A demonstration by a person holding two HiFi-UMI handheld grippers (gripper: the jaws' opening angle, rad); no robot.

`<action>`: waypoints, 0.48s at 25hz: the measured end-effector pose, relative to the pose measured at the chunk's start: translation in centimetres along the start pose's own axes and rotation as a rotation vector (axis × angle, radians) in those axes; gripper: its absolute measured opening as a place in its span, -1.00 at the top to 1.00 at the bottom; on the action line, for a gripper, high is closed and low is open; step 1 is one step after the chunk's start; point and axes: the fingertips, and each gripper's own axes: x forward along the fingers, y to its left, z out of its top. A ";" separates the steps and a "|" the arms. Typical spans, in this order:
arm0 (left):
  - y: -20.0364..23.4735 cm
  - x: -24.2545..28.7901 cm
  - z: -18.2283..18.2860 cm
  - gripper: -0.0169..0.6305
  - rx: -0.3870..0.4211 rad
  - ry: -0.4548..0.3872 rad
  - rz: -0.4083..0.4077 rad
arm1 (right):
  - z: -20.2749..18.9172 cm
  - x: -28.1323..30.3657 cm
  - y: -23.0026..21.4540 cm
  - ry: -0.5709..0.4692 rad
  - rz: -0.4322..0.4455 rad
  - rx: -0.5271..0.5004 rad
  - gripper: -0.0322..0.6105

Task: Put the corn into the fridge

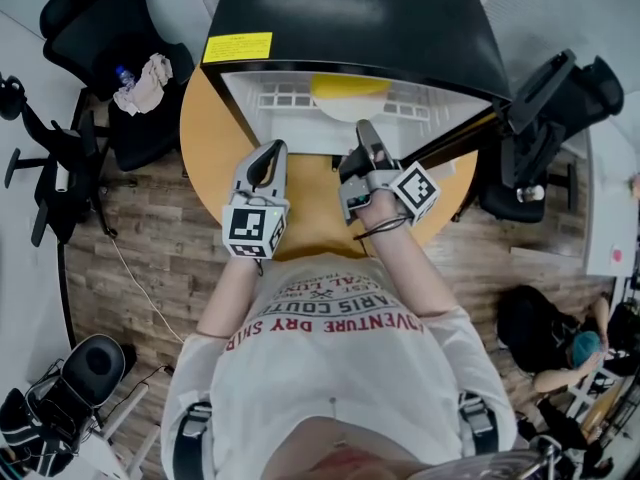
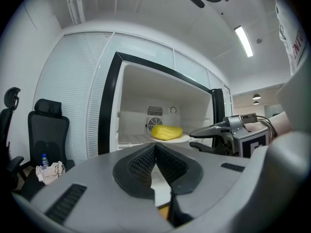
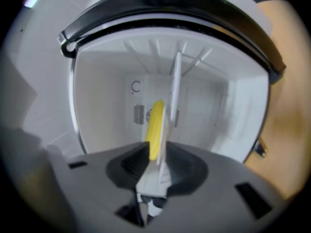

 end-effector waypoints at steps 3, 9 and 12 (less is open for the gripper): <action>-0.6 -0.3 0.3 0.86 -0.001 -0.005 -0.015 | -0.7 -1.3 0.1 0.023 0.012 -0.054 0.75; -2.0 -0.6 0.4 0.86 0.005 -0.011 -0.055 | -2.4 -3.5 1.0 0.073 0.046 -0.227 0.81; -2.6 -0.7 0.7 0.86 0.004 -0.016 -0.074 | -3.2 -4.3 2.3 0.090 0.102 -0.312 0.81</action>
